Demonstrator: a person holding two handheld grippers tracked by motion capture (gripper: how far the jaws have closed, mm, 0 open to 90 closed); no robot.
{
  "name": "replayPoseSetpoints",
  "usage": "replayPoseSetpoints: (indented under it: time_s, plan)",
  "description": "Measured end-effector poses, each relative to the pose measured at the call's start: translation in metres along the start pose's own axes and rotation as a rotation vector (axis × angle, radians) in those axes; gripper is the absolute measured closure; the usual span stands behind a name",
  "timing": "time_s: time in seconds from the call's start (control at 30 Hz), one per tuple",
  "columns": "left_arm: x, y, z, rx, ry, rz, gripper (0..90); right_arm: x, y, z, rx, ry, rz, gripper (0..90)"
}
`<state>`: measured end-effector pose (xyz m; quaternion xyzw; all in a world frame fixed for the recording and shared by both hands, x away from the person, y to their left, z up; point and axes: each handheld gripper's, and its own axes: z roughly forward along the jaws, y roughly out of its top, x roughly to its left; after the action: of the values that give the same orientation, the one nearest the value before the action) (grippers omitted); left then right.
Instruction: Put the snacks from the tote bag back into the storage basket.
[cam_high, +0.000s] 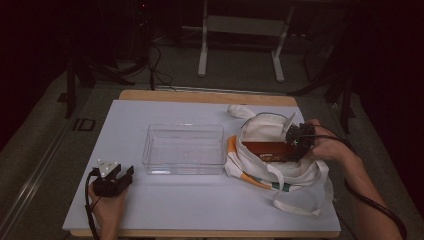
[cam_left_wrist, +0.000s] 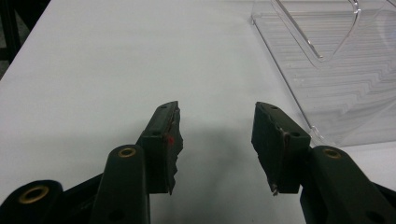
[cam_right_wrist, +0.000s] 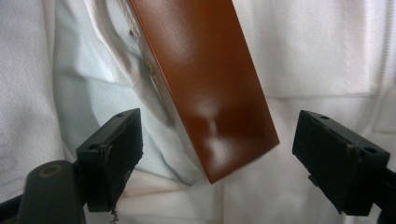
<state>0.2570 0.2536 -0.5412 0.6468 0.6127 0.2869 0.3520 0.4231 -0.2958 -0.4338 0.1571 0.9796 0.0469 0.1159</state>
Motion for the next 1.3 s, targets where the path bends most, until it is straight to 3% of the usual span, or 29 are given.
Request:
replayPoseSetpoints:
  time_s: [0.27,0.5,0.53,0.67,0.77,0.8,1.0,1.13,1.23,1.3]
  plan:
    - [0.000,0.000,0.000,0.000,-0.001,0.001,52.5,-0.006,0.003,0.012,0.043,0.073,-0.007,15.6]
    - [0.000,0.000,0.000,0.000,-0.001,0.001,52.5,-0.010,0.007,0.016,0.063,0.083,-0.018,16.0]
    - [0.000,0.000,0.000,0.000,-0.002,0.001,52.5,-0.014,0.009,0.017,0.077,0.054,-0.016,15.6]
    - [0.000,0.000,0.000,-0.001,-0.004,0.001,52.4,-0.015,0.009,0.025,0.121,0.081,-0.021,15.2]
    - [0.000,0.000,0.000,-0.001,-0.003,0.003,52.4,-0.013,0.009,0.034,0.165,0.097,-0.033,19.2]
    - [0.000,0.000,0.000,-0.001,-0.003,0.003,52.4,-0.013,0.008,0.035,0.163,0.101,-0.027,24.9]
    - [0.000,0.000,0.000,-0.001,0.000,0.003,52.3,-0.015,0.005,0.020,0.129,0.123,-0.039,37.9]
    - [-0.001,0.000,0.000,-0.002,0.003,0.005,52.0,-0.011,0.006,0.008,0.123,0.116,-0.055,39.7]
    - [0.000,0.000,0.000,-0.003,0.002,0.005,51.8,-0.009,0.007,0.005,0.125,0.136,-0.055,40.5]
    - [0.000,0.000,0.000,0.000,0.003,0.003,51.7,-0.008,0.007,0.003,0.126,0.175,-0.041,41.1]
